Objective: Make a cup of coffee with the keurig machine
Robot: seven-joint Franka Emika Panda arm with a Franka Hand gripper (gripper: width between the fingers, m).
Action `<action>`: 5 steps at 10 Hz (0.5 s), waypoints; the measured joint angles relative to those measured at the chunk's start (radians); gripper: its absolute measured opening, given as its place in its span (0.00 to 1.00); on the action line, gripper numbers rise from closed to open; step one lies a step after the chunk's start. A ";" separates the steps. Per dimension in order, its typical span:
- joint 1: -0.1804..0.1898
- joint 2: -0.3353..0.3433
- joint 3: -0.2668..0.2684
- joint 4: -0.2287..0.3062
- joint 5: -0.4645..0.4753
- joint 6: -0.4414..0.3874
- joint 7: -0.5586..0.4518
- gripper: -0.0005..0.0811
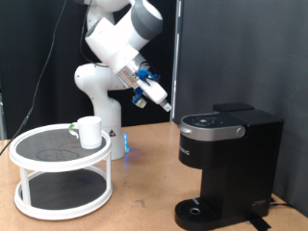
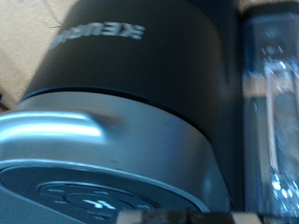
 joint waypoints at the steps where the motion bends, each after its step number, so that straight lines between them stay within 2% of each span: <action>1: -0.018 -0.022 -0.015 -0.012 -0.013 -0.065 0.068 0.01; 3: -0.066 -0.070 -0.041 -0.032 -0.103 -0.199 0.148 0.01; 5: -0.107 -0.120 -0.069 -0.045 -0.167 -0.290 0.152 0.01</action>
